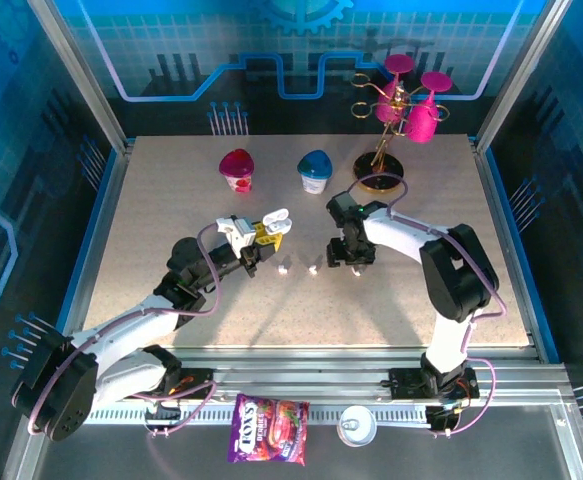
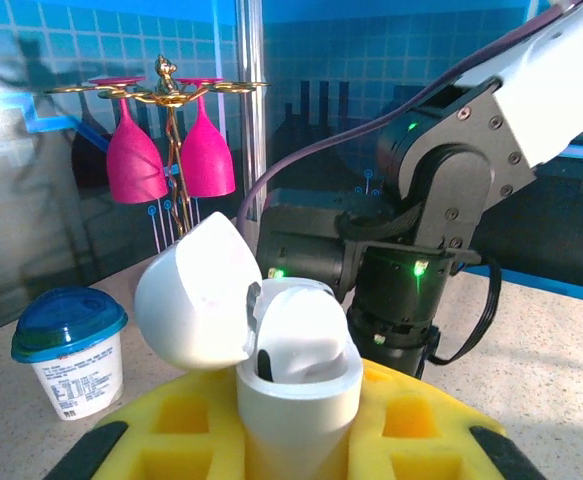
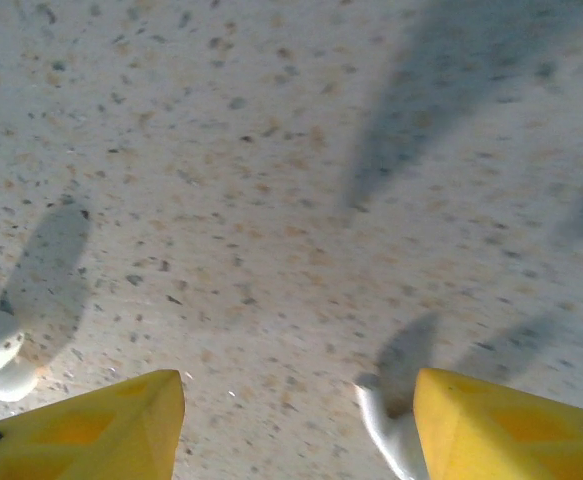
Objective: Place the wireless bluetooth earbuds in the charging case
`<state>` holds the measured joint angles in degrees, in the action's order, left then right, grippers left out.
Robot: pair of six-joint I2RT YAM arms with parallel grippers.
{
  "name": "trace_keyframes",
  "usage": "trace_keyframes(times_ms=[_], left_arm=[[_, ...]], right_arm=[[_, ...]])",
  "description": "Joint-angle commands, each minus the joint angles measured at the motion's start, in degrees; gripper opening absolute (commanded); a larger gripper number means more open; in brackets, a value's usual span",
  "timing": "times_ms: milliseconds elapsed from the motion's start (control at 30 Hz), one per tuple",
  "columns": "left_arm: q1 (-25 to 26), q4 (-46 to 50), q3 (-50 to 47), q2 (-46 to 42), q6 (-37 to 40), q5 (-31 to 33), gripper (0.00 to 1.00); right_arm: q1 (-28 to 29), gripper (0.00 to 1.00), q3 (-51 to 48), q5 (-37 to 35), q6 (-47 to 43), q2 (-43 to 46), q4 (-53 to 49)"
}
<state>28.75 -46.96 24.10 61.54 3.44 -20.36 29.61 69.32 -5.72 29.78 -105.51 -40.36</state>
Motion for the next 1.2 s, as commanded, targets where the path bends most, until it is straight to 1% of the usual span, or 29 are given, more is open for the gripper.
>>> trace_keyframes(times_ms=[0, 167, 467, 767, 1000, 1167], left_arm=[[-0.3, -2.3, 0.7, -0.3, 0.3, -1.3, 0.02], [-0.3, -2.1, 0.6, -0.2, 0.3, -1.2, 0.02], [-0.3, -3.1, 0.7, 0.5, 0.1, -1.4, 0.02], [-0.3, -3.7, 0.6, 0.7, -0.4, -1.6, 0.02], [-0.3, -3.1, 1.2, 0.7, -0.1, -1.7, 0.02], [-0.3, -3.1, 1.4, 0.8, -0.3, -2.0, 0.02]], right_arm=[[0.7, 0.62, 0.4, 3.4, 0.5, -2.7, 1.6], [2.5, 0.62, 0.0, 1.8, 0.4, -3.3, 0.5], [5.6, 0.60, -3.8, 1.7, 0.7, 0.5, -0.9], [8.8, 0.60, -4.9, 1.3, -0.5, 2.5, -3.4], [8.8, 0.60, -6.2, -2.9, -0.1, 4.1, -8.7], [8.5, 0.60, -7.3, -3.4, 0.7, 8.4, -7.6]])
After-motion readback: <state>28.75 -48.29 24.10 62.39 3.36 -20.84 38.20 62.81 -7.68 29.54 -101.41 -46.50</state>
